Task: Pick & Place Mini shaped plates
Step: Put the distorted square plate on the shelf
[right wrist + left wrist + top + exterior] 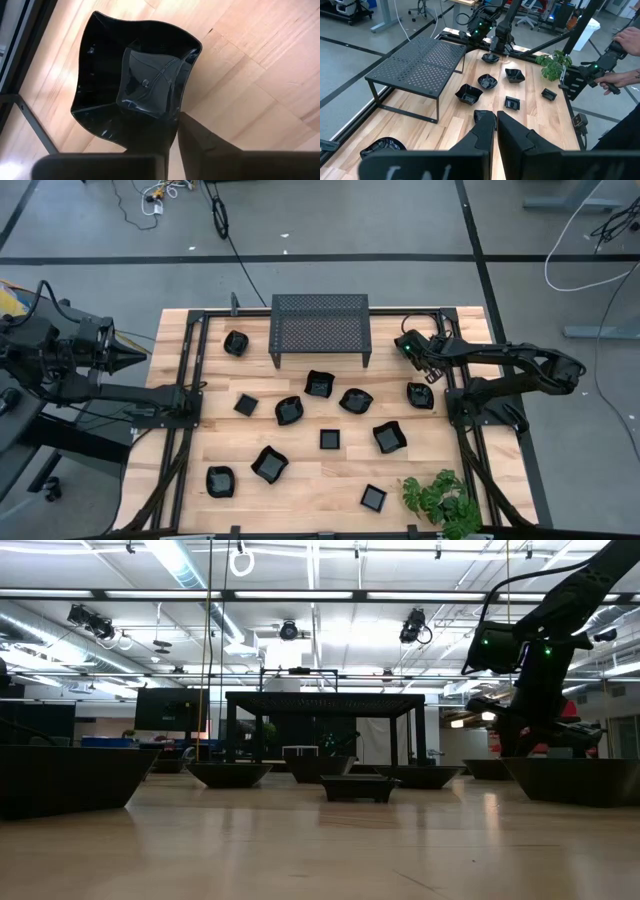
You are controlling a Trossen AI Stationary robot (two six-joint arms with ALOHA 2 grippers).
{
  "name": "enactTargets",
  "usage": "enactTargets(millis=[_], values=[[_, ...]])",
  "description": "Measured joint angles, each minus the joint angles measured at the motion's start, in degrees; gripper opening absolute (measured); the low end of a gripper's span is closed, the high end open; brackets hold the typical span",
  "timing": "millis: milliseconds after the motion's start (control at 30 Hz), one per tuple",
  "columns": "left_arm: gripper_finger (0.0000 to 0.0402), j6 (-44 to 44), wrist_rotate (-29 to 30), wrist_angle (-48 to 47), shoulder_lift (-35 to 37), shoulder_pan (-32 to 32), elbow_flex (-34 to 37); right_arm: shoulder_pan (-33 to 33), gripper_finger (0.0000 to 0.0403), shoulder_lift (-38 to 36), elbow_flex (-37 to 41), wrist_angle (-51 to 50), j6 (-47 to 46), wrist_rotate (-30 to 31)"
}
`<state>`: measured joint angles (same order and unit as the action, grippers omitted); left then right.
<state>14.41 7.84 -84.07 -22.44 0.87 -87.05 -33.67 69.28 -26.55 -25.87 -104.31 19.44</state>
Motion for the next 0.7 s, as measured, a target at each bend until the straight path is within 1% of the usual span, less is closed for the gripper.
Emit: enactTargets(millis=[267,500,700], values=[[0.0025,0.0,0.0,0.0,0.0,0.0,0.0,0.0,0.0006,0.0,0.0,-0.1,0.0,-0.4],[0.0025,0.0,0.0,0.0,0.0,0.0,0.0,0.0,0.0006,0.0,0.0,0.0,0.0,-0.9],[0.0025,0.0,0.0,0.0,0.0,0.0,0.0,0.0,0.0003,-2.7,-0.4,-0.5,0.1,-1.1]])
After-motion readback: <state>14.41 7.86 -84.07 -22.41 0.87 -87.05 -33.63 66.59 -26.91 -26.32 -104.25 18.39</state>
